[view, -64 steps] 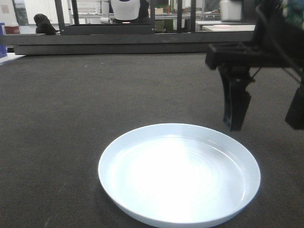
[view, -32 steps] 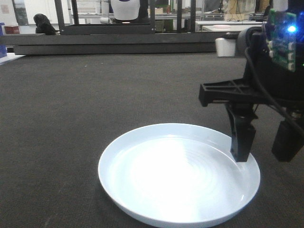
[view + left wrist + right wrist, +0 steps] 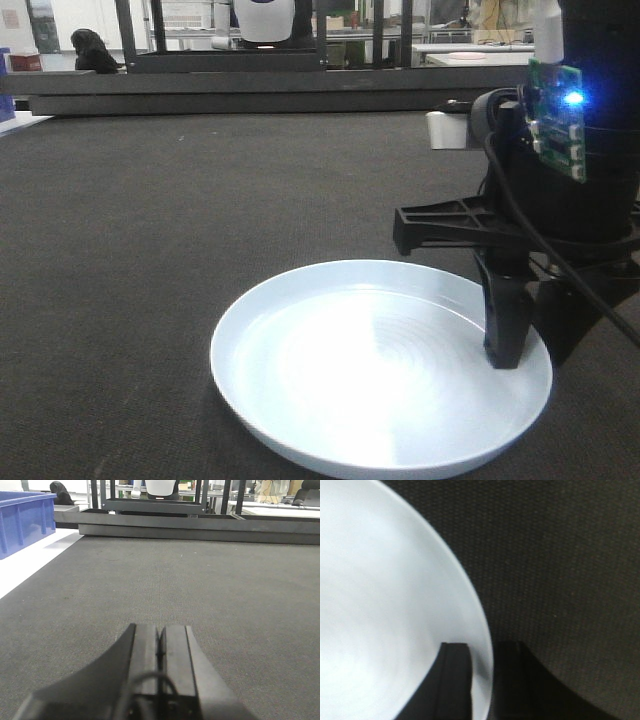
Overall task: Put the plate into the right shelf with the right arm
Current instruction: 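Lower the right gripper onto the rim of the white plate, then close the right gripper on the plate rim and lift it upright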
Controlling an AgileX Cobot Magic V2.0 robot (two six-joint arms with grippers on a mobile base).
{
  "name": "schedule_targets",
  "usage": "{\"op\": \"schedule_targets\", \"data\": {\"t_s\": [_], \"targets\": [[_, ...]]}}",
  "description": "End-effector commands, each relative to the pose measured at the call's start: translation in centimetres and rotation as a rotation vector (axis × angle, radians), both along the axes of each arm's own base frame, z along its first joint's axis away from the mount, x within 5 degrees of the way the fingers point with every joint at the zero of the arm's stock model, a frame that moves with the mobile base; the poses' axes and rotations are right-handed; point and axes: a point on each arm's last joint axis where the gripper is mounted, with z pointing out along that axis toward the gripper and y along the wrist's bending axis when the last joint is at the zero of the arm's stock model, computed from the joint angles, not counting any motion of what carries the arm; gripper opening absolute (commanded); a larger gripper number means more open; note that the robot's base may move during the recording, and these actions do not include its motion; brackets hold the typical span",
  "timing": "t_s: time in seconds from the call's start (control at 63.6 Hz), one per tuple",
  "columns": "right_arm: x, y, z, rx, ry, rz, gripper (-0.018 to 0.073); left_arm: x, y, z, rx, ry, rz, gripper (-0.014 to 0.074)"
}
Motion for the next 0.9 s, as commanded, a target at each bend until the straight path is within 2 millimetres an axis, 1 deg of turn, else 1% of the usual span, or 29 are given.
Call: {"op": "schedule_targets", "data": {"t_s": [0.0,0.031,0.189,0.346,0.409,0.503,0.644,0.66,0.723,0.786,0.817,0.88], "targets": [[0.0,-0.2,1.9,0.028,-0.06,0.002,0.0083,-0.1,0.1,0.5,-0.018,-0.089,0.009,-0.0128],[-0.1,-0.2,2.2,0.032,-0.066,0.003,0.0061,-0.1,0.1,0.5,-0.018,-0.089,0.009,-0.0128],[-0.8,-0.9,4.5,0.075,-0.135,-0.005,0.0062,-0.1,0.1,0.5,-0.018,-0.089,0.009,-0.0128],[-1.5,-2.7,7.3,0.122,-0.24,-0.017,0.0062,-0.1,0.1,0.5,-0.018,-0.089,0.009,-0.0128],[-1.7,-3.7,7.9,0.131,-0.3,0.006,0.0062,-0.1,0.1,0.5,-0.018,-0.089,0.009,-0.0128],[-2.6,-5.8,8.8,0.142,-0.425,0.032,0.0062,-0.1,0.1,0.5,-0.018,-0.089,0.009,-0.0128],[-4.7,-9.1,9.7,0.139,-0.654,0.061,0.0062,-0.1,0.1,0.5,-0.018,-0.089,0.009,-0.0128],[-5.0,-9.5,10.0,0.139,-0.697,0.064,0.0062,-0.1,0.1,0.5,-0.018,-0.089,0.009,-0.0128],[-5.9,-10.6,10.3,0.122,-0.794,0.074,0.0062,-0.1,0.1,0.5,-0.018,-0.089,0.009,-0.0128],[-7.1,-11.9,10.7,0.095,-0.927,0.078,0.0062,-0.1,0.1,0.5,-0.018,-0.089,0.009,-0.0128],[-7.7,-12.4,11.1,0.084,-0.997,0.069,0.0062,-0.1,0.1,0.5,-0.018,-0.089,0.009,-0.0128],[-8.7,-13.2,11.1,0.073,-1.094,0.034,0.0062,-0.1,0.1,0.5,-0.018,-0.089,0.009,-0.0128]]}}
